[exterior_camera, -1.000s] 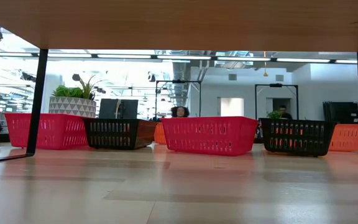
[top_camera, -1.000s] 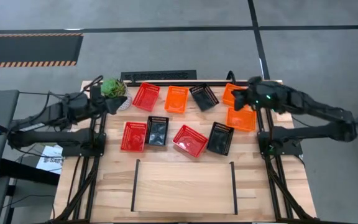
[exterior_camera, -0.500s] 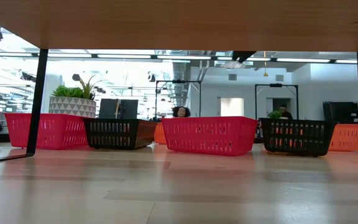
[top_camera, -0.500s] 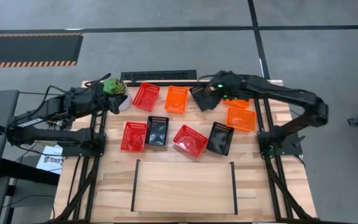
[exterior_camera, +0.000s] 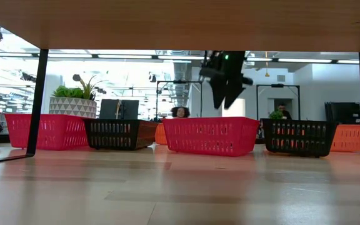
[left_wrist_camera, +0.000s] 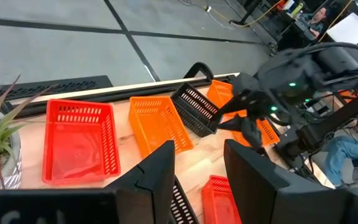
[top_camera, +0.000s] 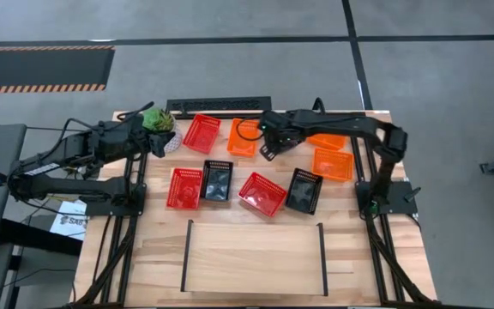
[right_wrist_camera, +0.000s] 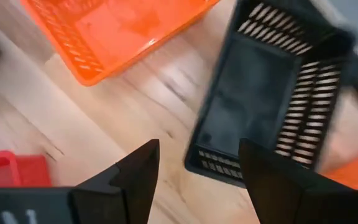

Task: Stack baskets on shelf by color
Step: Put the top black bin on the shelf

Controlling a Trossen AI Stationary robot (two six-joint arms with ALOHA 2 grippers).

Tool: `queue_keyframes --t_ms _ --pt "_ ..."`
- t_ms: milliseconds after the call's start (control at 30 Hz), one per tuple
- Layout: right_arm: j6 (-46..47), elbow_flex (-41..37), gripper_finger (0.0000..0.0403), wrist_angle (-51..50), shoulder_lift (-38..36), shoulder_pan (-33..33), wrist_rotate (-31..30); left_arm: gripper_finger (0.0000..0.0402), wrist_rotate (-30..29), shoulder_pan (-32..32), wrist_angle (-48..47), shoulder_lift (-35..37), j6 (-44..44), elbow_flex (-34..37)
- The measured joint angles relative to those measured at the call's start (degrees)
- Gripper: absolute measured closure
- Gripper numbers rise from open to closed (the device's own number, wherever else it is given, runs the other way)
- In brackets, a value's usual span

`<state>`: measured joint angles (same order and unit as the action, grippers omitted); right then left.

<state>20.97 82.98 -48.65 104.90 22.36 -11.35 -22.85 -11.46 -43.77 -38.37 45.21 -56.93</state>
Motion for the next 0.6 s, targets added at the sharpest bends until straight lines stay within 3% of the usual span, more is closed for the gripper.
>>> queue_keyframes --t_ms 467,600 --pt "2.1 0.0 0.0159 0.8 7.9 1.0 2.6 0.0275 -0.1 0.0 -0.7 0.0 0.0 0.0" --pt "4.4 0.0 0.0183 1.2 8.0 1.1 2.5 0.0275 -0.3 0.0 -0.7 0.0 0.0 0.0"
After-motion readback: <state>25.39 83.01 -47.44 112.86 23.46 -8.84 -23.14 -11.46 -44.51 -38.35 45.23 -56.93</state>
